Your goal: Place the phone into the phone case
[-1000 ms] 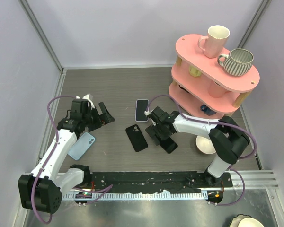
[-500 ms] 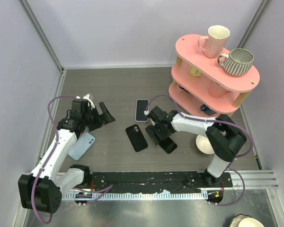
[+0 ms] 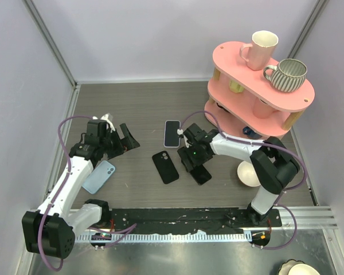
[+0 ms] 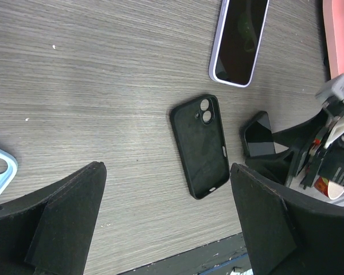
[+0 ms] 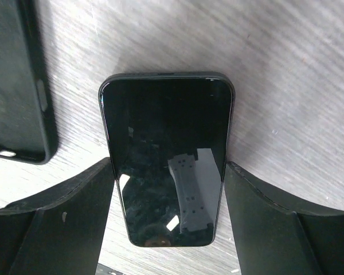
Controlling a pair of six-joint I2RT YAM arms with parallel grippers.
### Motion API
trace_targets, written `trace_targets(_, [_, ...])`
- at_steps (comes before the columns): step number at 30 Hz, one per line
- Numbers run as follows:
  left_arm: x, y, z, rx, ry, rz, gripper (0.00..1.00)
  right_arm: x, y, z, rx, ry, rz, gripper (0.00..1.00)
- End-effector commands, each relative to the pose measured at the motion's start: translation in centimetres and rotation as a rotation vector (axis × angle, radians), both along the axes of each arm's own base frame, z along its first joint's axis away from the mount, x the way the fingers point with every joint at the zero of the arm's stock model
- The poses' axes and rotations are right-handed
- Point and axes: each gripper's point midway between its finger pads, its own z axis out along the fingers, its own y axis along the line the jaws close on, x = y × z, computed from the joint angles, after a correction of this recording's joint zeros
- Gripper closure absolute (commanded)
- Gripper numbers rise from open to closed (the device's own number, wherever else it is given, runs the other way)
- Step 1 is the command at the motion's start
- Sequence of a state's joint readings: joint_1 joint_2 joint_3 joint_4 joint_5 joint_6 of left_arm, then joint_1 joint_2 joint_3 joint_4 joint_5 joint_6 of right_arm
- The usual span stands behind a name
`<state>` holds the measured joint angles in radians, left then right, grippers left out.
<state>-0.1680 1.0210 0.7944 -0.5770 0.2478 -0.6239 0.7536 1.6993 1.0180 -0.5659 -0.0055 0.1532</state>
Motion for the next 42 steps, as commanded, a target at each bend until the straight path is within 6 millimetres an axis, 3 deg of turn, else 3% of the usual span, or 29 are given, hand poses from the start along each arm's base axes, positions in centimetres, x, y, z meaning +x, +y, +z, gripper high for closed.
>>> trace_targets(1, [0.4, -0.5, 0.5, -0.026, -0.035, -0.023, 0.06, 1.8, 3.0, 2.0, 0.233, 0.058, 0.014, 0.47])
trace_targets(8, [0.3, -1.7, 1.1, -0.082, -0.051, -0.078, 0.08, 0.1, 4.7, 3.8, 0.430, 0.178, 0.124, 0.50])
trace_targets(12, [0.1, -2.6, 1.3, -0.122, -0.052, -0.117, 0.09, -1.2, 6.2, 6.3, 0.600, 0.246, 0.218, 0.51])
trace_targets(17, [0.2, -2.8, 1.0, -0.147, -0.023, -0.103, 0.09, -0.6, 6.7, 7.8, 0.678, 0.269, 0.239, 0.54])
trace_targets(25, [0.9, -5.1, 1.6, -0.334, 0.098, -0.055, 0.10, 0.2, 7.6, 11.1, 0.830, 0.294, 0.309, 0.55])
trace_targets(30, [1.7, -6.3, 2.2, -0.417, 0.090, -0.081, 0.11, 0.8, 7.5, 11.9, 0.800, 0.267, 0.301, 0.55])
trace_targets(37, [2.4, -7.7, 2.7, -0.448, 0.115, -0.200, 0.14, 1.9, 6.0, 10.3, 0.605, 0.123, 0.349, 0.55])
trace_targets(42, [1.8, -9.0, 3.0, -0.529, 0.141, -0.312, 0.18, 2.1, 7.4, 11.1, 0.440, -0.044, 0.496, 0.52])
